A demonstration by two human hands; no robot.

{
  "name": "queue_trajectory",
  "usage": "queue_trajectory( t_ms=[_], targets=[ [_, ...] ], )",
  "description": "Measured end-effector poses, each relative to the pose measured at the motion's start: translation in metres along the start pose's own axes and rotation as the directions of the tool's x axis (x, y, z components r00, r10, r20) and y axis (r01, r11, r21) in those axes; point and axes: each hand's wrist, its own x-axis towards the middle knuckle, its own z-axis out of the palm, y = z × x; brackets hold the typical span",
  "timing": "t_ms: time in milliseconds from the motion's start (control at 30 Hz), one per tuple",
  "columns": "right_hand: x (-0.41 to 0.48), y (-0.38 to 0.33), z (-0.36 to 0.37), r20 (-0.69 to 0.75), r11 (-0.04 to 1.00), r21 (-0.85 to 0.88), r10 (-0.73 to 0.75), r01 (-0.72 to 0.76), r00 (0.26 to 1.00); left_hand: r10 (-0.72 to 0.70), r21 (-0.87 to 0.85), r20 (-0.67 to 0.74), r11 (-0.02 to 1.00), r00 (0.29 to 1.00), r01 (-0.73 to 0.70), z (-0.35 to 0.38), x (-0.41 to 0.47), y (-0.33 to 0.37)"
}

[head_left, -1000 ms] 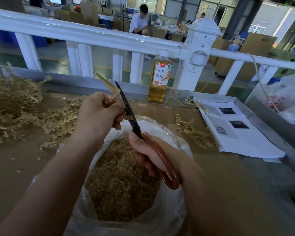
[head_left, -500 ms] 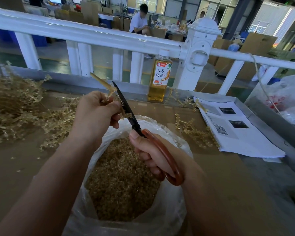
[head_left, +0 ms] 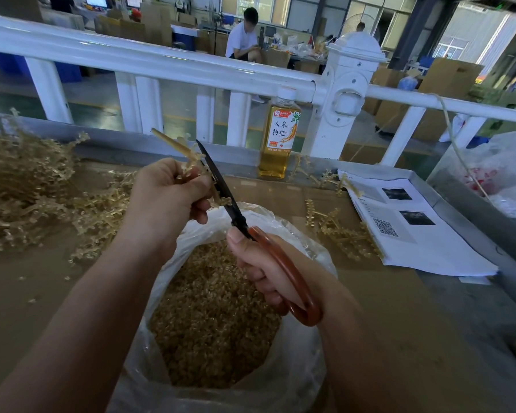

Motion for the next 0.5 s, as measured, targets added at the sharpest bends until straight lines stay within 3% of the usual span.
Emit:
queue_trajectory(
  t_ms=[67,200,500],
  targets=[
    [0.0016,-0.0004,0.0009,-0.016,0.997,-0.074,-0.012,0.011,1.0,0.003,-0.007,0.012,1.0,1.0,-0.002,-0.0013,0.0008,0.0001],
    [0.0078,0.0016,-0.0013,-0.098,0.922,-0.387,-0.071,0.027,0.993,0.013,-0.02,0.017,1.0,1.0,-0.012,-0.0017,0.0017,-0.0017],
    [0.0082,0.0037,-0.006,-0.113,0.925,-0.378,-0.095,0.045,0.989,0.042,-0.034,0.029,0.999,0.999,-0.041,0.0,0.0022,-0.0022]
  ],
)
